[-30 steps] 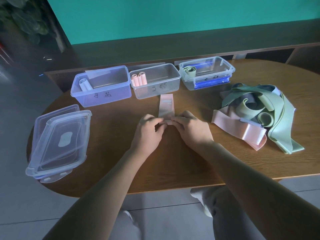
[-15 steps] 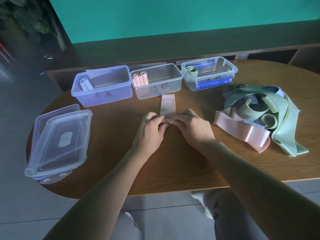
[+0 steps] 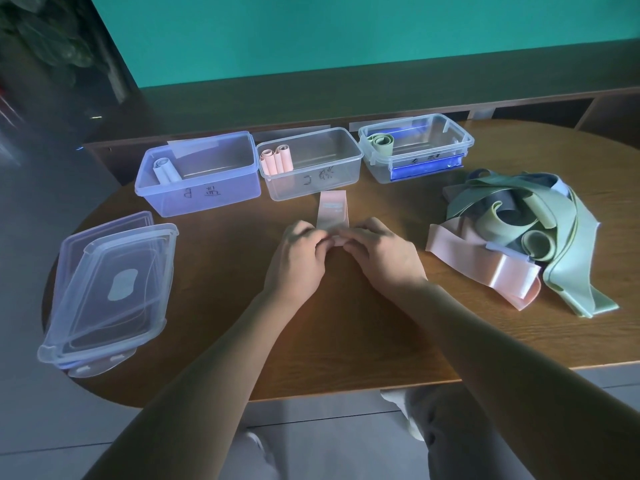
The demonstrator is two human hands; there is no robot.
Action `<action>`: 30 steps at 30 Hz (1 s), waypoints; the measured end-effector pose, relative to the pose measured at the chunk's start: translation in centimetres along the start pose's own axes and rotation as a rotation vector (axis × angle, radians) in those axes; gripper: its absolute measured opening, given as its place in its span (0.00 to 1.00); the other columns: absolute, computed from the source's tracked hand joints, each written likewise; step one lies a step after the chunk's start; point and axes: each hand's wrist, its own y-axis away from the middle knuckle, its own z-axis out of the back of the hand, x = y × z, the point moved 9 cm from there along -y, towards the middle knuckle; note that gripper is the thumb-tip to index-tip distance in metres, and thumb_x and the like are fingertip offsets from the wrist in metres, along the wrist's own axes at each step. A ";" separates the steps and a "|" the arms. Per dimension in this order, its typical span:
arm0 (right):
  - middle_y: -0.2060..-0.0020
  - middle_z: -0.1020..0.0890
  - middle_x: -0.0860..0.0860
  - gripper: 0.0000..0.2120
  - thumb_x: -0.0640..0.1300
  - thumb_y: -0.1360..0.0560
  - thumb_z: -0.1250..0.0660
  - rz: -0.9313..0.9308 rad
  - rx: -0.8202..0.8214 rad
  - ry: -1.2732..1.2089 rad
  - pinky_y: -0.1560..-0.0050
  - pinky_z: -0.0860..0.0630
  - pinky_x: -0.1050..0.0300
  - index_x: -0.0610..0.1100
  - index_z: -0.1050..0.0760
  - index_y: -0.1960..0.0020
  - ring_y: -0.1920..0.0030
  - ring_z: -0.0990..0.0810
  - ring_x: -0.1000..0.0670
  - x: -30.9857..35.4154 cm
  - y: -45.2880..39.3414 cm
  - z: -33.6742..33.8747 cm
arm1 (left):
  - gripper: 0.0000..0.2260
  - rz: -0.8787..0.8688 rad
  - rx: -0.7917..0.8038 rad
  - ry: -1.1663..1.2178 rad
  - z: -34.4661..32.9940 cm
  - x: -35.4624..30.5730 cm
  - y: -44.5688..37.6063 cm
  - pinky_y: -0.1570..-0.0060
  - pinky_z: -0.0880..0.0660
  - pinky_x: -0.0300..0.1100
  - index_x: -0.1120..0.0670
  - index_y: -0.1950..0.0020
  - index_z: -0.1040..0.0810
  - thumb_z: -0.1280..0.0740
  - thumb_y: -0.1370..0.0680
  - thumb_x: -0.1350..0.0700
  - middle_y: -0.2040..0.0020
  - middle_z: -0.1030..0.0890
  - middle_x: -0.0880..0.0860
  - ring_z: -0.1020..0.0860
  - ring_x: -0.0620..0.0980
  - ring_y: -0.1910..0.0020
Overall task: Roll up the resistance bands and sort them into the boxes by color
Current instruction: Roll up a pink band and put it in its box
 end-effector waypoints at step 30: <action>0.47 0.23 0.55 0.15 0.61 0.19 0.41 -0.044 -0.021 -0.026 0.59 0.29 0.56 0.61 0.18 0.40 0.50 0.21 0.49 -1.5 -2.8 -0.9 | 0.12 -0.056 -0.035 -0.040 -0.2 -0.2 -1.8 0.54 0.21 0.47 0.53 0.39 0.17 0.27 0.23 0.58 0.48 0.20 0.53 0.22 0.54 0.47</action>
